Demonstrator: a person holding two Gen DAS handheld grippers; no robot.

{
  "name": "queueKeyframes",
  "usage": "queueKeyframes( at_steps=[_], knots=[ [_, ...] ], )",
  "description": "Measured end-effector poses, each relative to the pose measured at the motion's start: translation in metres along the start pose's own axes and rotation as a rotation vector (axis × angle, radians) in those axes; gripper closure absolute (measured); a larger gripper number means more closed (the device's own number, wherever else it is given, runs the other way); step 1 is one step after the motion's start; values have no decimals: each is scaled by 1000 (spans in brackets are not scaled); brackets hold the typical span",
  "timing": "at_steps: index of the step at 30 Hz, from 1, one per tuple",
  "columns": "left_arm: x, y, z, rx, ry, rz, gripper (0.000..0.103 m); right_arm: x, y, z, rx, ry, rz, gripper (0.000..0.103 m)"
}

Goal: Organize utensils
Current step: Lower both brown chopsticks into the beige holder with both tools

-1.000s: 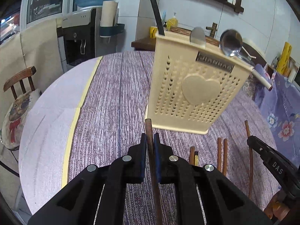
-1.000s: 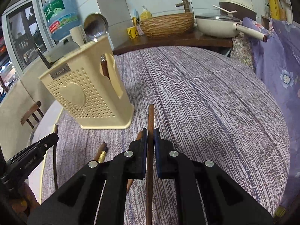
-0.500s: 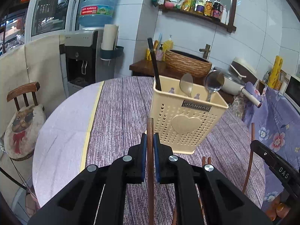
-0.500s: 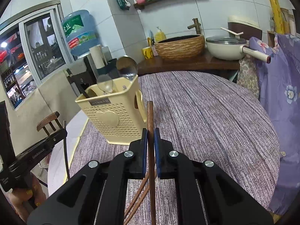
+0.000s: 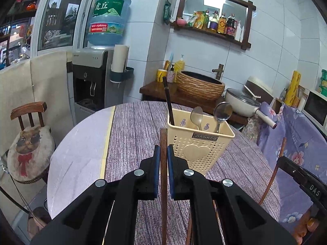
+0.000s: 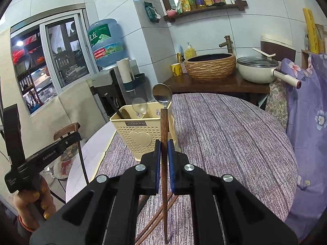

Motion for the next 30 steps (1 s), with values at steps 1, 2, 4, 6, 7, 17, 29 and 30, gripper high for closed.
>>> queueKeyframes(
  at_steps=[1,2,4,6,7,17,29,30],
  knots=[
    [-1,1,-2,-5,-1,3,95,0,0,-1,0,0,-2,95],
    [-2,3,-4,-10,-4,8,95,0,1,-2,0,1,-3,95],
    [-4,4,-8,-17,-13,14,95,1,3,-5,-1,16,4,95],
    [-4,5,-11,-17,-23,14,95,3,5,-8,-4,27,5,95],
    [-4,6,-11,-14,-28,11,95,4,6,-9,-7,28,1,95],
    [-3,16,-14,-21,-42,4,95,11,25,-15,-29,49,-28,95],
    [-17,62,-28,-32,-121,4,95,27,87,-21,-87,98,-60,95],
    [-21,74,-30,-38,-136,1,95,30,99,-22,-105,99,-63,95]
  ],
)
Point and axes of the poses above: each gripper's, at about its wrist camera, not at the fingertips, and z roughly the way its jaws point, x to its left, y to its top, the point moved 8 cm from there along z, roughly the way its jaws point, and after that the axes turned 6 degrees about -z, right-handed, at the moved point
